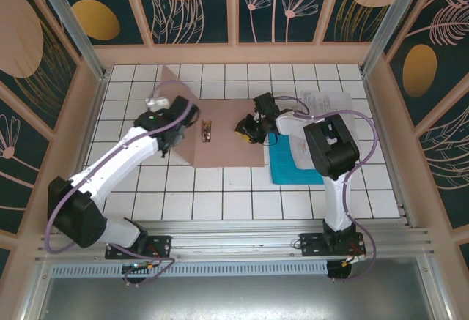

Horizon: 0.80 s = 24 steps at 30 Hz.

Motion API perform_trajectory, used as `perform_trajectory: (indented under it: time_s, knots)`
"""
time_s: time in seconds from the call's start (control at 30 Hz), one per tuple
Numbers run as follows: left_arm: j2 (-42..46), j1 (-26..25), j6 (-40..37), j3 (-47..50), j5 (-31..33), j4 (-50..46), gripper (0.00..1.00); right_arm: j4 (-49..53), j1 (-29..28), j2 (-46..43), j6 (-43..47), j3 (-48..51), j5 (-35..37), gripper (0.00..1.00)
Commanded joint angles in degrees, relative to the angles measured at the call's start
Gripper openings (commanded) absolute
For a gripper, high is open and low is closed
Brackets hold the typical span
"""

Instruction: Put the files into the folder

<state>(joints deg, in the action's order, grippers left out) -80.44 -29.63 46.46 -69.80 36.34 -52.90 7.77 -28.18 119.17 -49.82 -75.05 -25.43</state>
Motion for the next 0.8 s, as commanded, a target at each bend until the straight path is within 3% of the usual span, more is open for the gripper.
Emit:
perform_trajectory:
  time_s: [0.0,0.17,0.33,0.4,0.47,0.57,0.77]
  knots:
    - [3.7,7.7,3.0,3.5,-5.3,0.1,0.44,6.3,0.7,1.1,1.0,3.0,2.5,0.36]
    - [8.1,18.7,7.9,4.8,-7.0,-0.3,0.74,6.4,0.8,1.4,1.0,2.6,1.8,0.35]
    - [8.5,20.0,7.8,-4.1,-4.2,-1.3,0.74,6.5,0.7,1.2,1.1,2.2,1.4,0.35]
    - [7.1,20.0,3.4,-7.0,-9.4,2.4,0.71,6.4,0.7,1.2,1.1,2.2,1.2,0.35]
    - [4.2,19.9,-1.7,-7.6,-20.3,8.3,0.63,6.3,0.7,1.1,1.0,2.2,0.9,0.35]
    - [-3.1,15.8,-6.0,-8.5,-31.0,11.8,0.59,6.2,0.7,1.1,0.9,2.2,0.6,0.35]
    - [-22.0,4.9,-10.7,-15.0,-33.0,9.6,0.62,6.2,0.6,1.0,1.0,2.3,0.4,0.35]
